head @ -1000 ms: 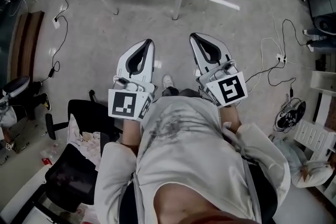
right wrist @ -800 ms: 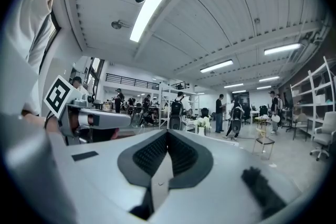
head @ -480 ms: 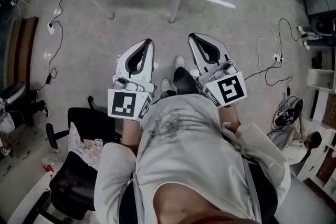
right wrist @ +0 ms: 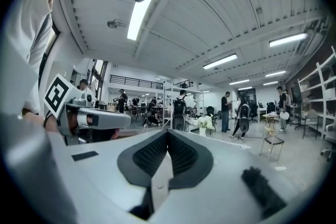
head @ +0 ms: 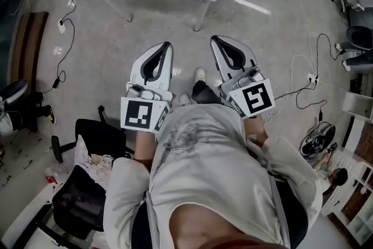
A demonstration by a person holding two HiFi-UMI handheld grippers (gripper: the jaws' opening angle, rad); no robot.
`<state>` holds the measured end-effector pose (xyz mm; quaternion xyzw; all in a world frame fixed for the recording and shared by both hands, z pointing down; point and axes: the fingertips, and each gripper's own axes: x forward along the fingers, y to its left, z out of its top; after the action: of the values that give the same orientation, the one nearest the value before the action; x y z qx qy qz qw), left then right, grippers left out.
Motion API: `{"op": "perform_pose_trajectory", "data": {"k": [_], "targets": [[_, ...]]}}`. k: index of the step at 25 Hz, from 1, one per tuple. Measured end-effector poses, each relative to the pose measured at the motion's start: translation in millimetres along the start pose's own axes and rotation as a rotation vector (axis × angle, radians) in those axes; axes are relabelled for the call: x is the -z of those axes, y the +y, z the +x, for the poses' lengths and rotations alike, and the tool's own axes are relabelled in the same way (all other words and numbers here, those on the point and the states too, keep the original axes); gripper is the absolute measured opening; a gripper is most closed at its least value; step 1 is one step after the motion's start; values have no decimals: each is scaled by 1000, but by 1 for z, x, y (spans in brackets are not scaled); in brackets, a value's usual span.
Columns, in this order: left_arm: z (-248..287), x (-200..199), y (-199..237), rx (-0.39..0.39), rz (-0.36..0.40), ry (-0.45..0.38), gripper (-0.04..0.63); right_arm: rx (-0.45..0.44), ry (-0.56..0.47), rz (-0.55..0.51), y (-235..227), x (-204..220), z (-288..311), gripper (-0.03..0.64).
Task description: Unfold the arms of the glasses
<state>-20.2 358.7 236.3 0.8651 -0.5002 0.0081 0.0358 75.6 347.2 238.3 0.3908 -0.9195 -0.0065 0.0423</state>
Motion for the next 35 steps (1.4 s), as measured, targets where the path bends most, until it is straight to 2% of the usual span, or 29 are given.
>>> {"op": "perform_pose_trajectory", "data": {"k": [13, 18, 24, 35], "targets": [[85, -8, 13, -59, 30, 23, 8, -74, -11, -11, -72, 2, 42, 15], [105, -8, 12, -86, 36, 31, 8, -79, 11, -72, -95, 6, 49, 15], [119, -5, 18, -107, 36, 45, 8, -85, 11, -27, -111, 8, 60, 15], [148, 8, 51, -124, 14, 57, 8, -96, 22, -18, -132, 17, 102, 15]]}}
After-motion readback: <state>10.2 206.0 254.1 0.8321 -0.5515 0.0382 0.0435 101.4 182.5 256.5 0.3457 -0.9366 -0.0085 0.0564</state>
